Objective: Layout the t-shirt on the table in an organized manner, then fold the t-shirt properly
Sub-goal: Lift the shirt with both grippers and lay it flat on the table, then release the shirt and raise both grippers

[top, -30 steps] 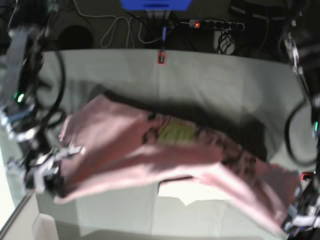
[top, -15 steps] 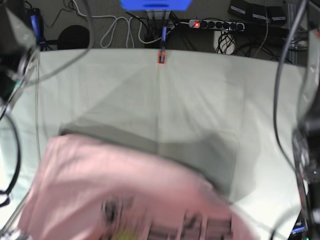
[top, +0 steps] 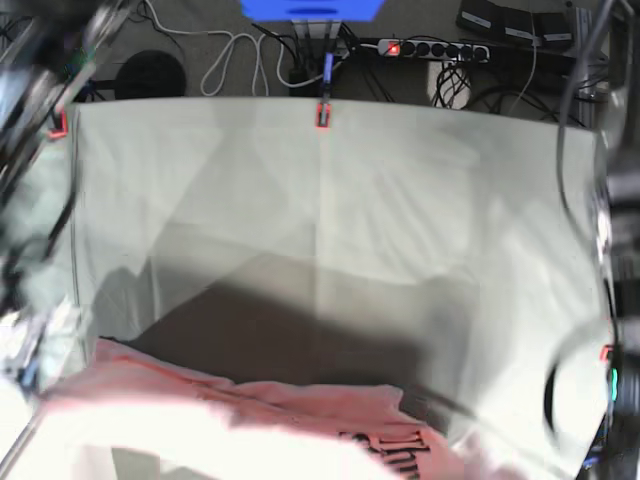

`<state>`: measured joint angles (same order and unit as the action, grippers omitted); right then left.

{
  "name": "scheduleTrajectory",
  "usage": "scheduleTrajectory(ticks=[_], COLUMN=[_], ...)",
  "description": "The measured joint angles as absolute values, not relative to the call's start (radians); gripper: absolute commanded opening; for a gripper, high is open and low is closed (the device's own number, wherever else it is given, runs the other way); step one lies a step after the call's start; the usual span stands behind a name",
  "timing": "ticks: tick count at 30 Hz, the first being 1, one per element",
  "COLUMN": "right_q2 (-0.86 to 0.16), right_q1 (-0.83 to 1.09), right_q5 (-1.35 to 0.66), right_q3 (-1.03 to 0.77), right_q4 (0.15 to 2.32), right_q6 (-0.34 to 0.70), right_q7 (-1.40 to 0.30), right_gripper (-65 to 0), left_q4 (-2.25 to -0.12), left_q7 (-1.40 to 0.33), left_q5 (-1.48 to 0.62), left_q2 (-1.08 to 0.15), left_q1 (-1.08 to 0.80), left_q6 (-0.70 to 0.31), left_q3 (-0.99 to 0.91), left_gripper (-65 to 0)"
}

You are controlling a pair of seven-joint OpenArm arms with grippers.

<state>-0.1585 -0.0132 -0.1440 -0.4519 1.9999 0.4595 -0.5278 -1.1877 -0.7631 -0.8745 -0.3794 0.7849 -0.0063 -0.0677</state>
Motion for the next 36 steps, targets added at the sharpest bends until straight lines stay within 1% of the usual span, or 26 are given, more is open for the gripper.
scheduleTrajectory(ticks=[2, 5, 7, 10, 12, 14, 15, 17, 24, 28, 31, 33, 36], right_q2=[-0.109, -0.059, -0.014, 0.02, 0.02, 0.02, 0.022, 0.022, 0.022, 0.023, 0.02, 0.02, 0.017], right_q1=[0.1, 0.231, 0.301, 0.393, 0.435, 0.458, 0.464, 0.472, 0.534, 0.576, 0.611, 0.62, 0.616], right_q5=[-0.14, -0.138, -0.137, -0.138, -0.137, -0.138, -0.139, -0.139, -0.138, -0.139, -0.136, -0.136, -0.136], right_q3=[-0.459, -0.442, -0.409, -0.369, -0.343, -0.333, -0.334, -0.335, -0.327, -0.236, -0.149, -0.066, 0.026], right_q4=[1.996, 1.993, 1.994, 1.991, 1.991, 1.991, 1.991, 1.991, 1.992, 1.991, 1.991, 1.991, 1.991], right_q6=[0.459, 0.453, 0.45, 0.464, 0.464, 0.464, 0.464, 0.463, 0.455, 0.451, 0.448, 0.449, 0.449], right_q7=[-0.473, -0.389, -0.355, -0.323, -0.319, -0.316, -0.307, -0.302, -0.302, -0.301, -0.301, -0.302, -0.298], right_gripper=[-65.0, -65.0, -65.0, -65.0, -65.0, -65.0, -65.0, -65.0, -65.0, -65.0, -65.0, -65.0, -65.0], left_q4=[-1.2, -1.16, -1.138, -1.122, -1.106, -1.101, -1.1, -1.099, -1.104, -1.159, -1.25, -1.32, -1.417], left_q7=[-0.756, -0.751, -0.757, -0.757, -0.751, -0.767, -0.805, -0.852, -0.962, -1.111, -1.19, -1.232, -1.254], left_q5=[-0.881, -0.858, -0.85, -0.866, -0.87, -0.868, -0.872, -0.868, -0.864, -0.897, -0.981, -1.019, -1.056], left_q2=[-0.379, -0.383, -0.383, -0.374, -0.374, -0.374, -0.372, -0.365, -0.379, -0.357, -0.331, -0.311, -0.258], left_q1=[0.662, 0.521, 0.446, 0.37, 0.327, 0.28, 0.257, 0.225, 0.195, 0.193, 0.157, 0.11, 0.037], left_q6=[-0.007, 0.015, 0.019, 0.005, 0.0, 0.002, 0.0, 0.0, 0.0, -0.004, -0.01, -0.015, -0.016], left_q3=[-0.178, -0.291, -0.319, -0.334, -0.337, -0.34, -0.351, -0.392, -0.621, -0.752, -0.83, -0.842, -0.809], left_gripper=[-64.8, -64.7, -64.5, -64.3, -62.0, -56.0, -52.3, -48.4, -47.8, -47.7, -43.9, -41.8, -41.7])
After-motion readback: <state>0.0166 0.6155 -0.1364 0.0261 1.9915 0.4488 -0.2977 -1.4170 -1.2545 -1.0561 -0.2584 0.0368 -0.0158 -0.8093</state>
